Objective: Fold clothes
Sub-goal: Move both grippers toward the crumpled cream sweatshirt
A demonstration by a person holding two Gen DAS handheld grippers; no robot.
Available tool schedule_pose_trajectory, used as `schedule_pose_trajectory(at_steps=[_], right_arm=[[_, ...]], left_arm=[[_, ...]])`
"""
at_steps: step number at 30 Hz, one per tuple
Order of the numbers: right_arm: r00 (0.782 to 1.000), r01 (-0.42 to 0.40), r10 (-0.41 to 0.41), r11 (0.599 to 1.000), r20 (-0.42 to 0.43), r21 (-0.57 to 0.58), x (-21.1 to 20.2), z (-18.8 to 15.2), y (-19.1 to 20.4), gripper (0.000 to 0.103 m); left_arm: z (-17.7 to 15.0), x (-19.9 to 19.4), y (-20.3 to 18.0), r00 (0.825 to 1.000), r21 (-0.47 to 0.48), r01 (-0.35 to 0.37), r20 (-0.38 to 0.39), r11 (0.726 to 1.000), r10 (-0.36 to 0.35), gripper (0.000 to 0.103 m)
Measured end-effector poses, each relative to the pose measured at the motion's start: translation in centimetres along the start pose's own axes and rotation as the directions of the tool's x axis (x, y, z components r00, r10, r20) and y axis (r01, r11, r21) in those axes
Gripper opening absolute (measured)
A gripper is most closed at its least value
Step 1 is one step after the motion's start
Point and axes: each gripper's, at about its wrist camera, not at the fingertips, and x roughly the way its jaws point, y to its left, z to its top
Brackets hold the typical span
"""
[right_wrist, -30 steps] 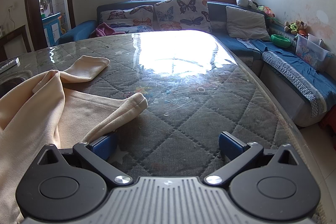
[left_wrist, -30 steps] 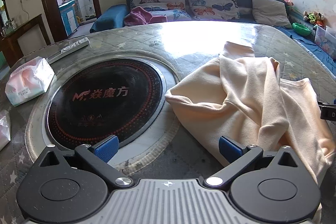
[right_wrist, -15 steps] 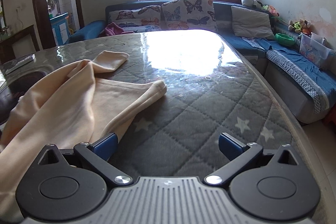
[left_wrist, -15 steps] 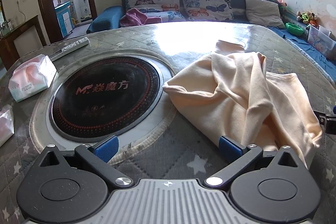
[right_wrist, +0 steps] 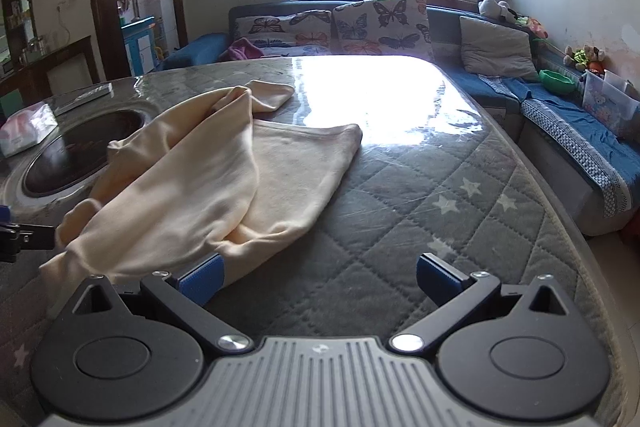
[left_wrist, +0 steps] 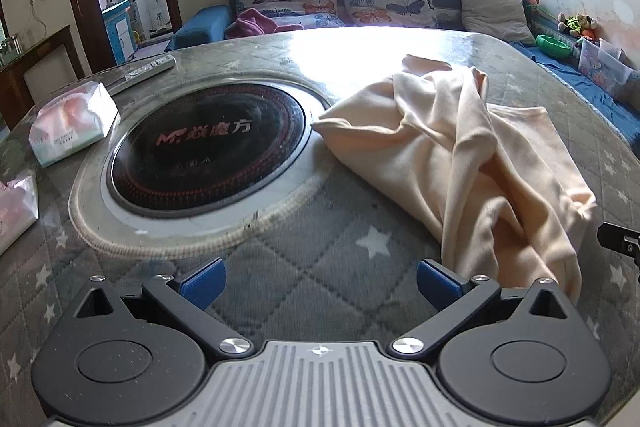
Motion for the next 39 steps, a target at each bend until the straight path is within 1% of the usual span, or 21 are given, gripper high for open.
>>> schedule_pose_trajectory(at_steps=[9,15,23,39], right_arm=[[0.999,-0.044,0.044,0.999,-0.024,-0.011,-1.4,-1.7,1.2,0.103],[0.998,-0.06,0.059,0.998,-0.032,-0.02,-2.2,-2.5,1.9,0.103],[0.997,-0.067,0.066,0.997,-0.034,-0.033,-3.2,-2.9,2.4,0.103],[0.995,-0.091,0.089,0.995,-0.051,-0.035,-3.6,-3.6,3.5,0.103]], left_arm=[[-1.8,-1.0,-0.1,1.0,0.005,0.009,-0.019,1.0,-0.009,0.103],[-2.6,-1.7,-0.7,1.0,0.019,0.025,-0.015,1.0,-0.024,0.103],[-3.2,-2.2,-1.4,0.999,0.033,0.034,-0.021,0.999,-0.033,0.103],[-3.9,-2.7,-2.6,0.998,0.065,0.062,-0.025,0.996,-0.06,0.103]])
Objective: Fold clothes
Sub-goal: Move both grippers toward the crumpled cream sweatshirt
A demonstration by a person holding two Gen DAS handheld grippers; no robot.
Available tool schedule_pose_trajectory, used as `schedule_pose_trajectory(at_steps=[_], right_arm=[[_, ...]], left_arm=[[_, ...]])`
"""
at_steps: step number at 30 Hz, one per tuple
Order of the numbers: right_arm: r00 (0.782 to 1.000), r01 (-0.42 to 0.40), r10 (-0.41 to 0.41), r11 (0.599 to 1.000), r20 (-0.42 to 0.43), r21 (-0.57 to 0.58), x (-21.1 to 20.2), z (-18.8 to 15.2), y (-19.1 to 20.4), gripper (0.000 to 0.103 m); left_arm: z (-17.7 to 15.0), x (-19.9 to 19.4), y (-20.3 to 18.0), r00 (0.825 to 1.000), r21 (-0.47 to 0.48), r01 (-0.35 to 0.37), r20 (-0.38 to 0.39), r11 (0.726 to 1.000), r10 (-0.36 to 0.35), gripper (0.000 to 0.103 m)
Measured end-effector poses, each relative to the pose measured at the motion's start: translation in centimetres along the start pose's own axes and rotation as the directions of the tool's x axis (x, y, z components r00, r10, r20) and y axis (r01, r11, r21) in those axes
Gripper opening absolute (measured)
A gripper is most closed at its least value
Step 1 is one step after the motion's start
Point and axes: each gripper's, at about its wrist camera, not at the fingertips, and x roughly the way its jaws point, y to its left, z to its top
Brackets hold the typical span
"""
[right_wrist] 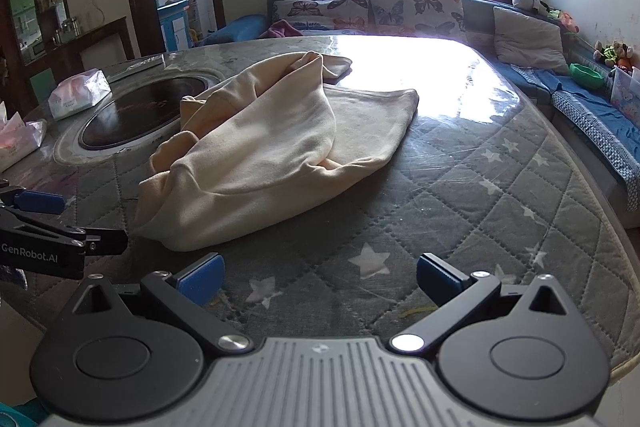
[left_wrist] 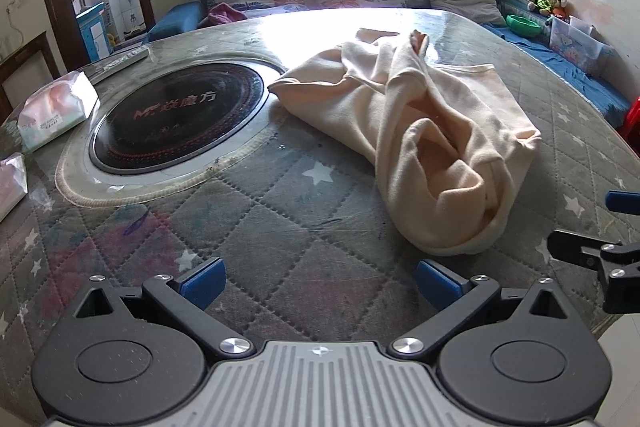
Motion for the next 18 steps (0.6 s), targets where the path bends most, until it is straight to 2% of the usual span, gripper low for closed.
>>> schedule_pose_trajectory(at_steps=[18], right_arm=[[1.0,-0.022,0.022,1.0,-0.013,-0.013,0.4,0.3,0.9,0.103]], left_arm=[[0.2,0.3,-1.2,1.0,0.033,0.017,-0.008,0.999,-0.017,0.103]])
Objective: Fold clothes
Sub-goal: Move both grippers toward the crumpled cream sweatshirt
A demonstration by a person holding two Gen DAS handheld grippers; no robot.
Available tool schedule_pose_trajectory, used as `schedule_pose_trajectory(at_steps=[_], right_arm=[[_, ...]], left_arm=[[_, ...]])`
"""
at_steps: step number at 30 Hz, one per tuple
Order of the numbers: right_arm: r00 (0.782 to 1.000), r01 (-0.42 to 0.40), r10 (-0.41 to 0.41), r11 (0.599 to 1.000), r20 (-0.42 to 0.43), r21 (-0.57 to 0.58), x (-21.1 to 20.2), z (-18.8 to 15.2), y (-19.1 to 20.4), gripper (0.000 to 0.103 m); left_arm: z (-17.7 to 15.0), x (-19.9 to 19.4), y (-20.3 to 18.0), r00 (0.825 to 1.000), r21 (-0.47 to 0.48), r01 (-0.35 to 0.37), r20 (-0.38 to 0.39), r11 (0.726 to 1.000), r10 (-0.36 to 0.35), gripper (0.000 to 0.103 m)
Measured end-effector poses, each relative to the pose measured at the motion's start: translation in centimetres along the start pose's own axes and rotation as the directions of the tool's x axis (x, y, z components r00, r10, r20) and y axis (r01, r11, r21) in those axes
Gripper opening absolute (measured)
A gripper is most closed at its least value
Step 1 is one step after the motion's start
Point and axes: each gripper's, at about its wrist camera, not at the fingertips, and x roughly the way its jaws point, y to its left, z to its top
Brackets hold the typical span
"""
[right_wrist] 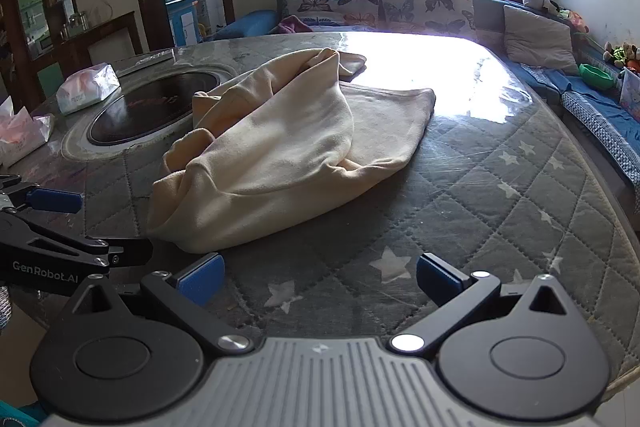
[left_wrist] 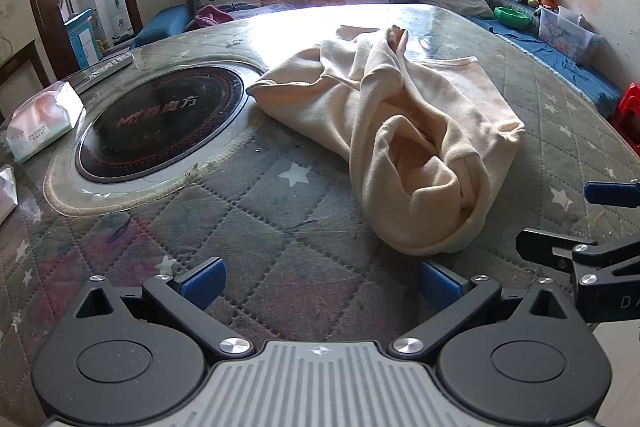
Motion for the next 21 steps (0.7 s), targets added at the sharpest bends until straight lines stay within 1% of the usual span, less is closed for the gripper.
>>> schedule_pose_trajectory(at_steps=[21], right_arm=[[1.0,-0.005,0.005,1.0,-0.004,0.005,0.36,0.11,0.1,0.103]], left_arm=[[0.08,0.65,-0.63,1.0,0.009,-0.002,-0.019,1.0,0.003,0.103]])
